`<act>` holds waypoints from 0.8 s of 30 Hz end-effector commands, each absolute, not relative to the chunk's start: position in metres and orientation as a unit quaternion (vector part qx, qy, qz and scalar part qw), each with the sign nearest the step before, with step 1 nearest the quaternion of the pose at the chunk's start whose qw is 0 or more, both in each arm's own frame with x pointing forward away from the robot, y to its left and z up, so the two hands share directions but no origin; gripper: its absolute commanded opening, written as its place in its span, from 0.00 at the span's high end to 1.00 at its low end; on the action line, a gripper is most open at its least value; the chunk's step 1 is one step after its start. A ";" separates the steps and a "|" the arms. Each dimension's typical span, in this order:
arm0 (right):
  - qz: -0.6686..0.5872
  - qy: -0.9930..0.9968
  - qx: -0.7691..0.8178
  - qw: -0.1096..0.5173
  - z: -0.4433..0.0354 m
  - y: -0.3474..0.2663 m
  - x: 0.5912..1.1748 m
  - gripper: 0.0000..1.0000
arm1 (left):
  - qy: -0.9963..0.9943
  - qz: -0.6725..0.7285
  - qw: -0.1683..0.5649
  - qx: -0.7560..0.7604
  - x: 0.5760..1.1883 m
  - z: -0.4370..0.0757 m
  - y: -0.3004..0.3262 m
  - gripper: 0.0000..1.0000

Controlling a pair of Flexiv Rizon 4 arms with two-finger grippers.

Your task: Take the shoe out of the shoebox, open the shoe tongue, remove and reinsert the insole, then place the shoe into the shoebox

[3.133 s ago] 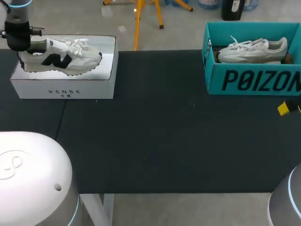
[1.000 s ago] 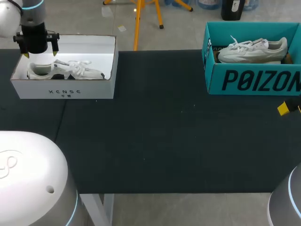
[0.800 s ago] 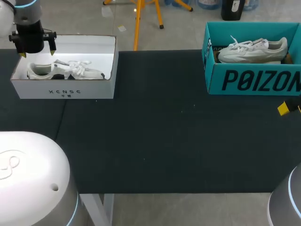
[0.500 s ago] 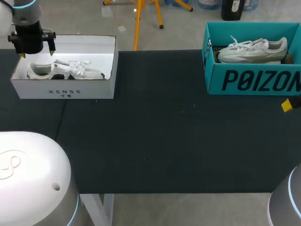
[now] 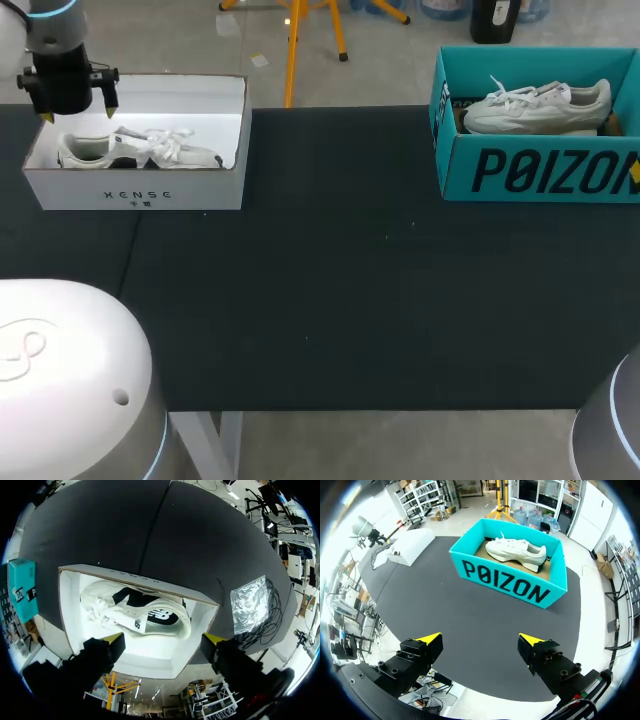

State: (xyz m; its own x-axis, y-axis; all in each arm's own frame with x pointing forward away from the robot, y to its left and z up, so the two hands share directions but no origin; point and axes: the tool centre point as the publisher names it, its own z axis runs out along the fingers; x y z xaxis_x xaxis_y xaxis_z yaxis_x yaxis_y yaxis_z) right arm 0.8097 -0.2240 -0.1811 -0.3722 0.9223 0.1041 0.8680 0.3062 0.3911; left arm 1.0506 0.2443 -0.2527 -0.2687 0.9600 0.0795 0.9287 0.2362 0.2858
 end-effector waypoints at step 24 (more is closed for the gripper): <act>0.056 0.810 0.584 0.023 -0.195 -0.213 0.968 0.00 | 0.784 0.140 0.055 0.602 1.051 -0.253 0.244 0.00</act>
State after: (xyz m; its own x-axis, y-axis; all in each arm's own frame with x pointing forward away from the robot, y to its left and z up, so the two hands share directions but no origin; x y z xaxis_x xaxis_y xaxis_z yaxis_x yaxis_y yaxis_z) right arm 0.9619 -0.2145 -0.1964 -0.3182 0.9476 0.0294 0.9266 0.3043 0.2208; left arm 1.0505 0.2443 -0.2523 -0.2686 0.9599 0.0798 0.9288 0.2361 0.2856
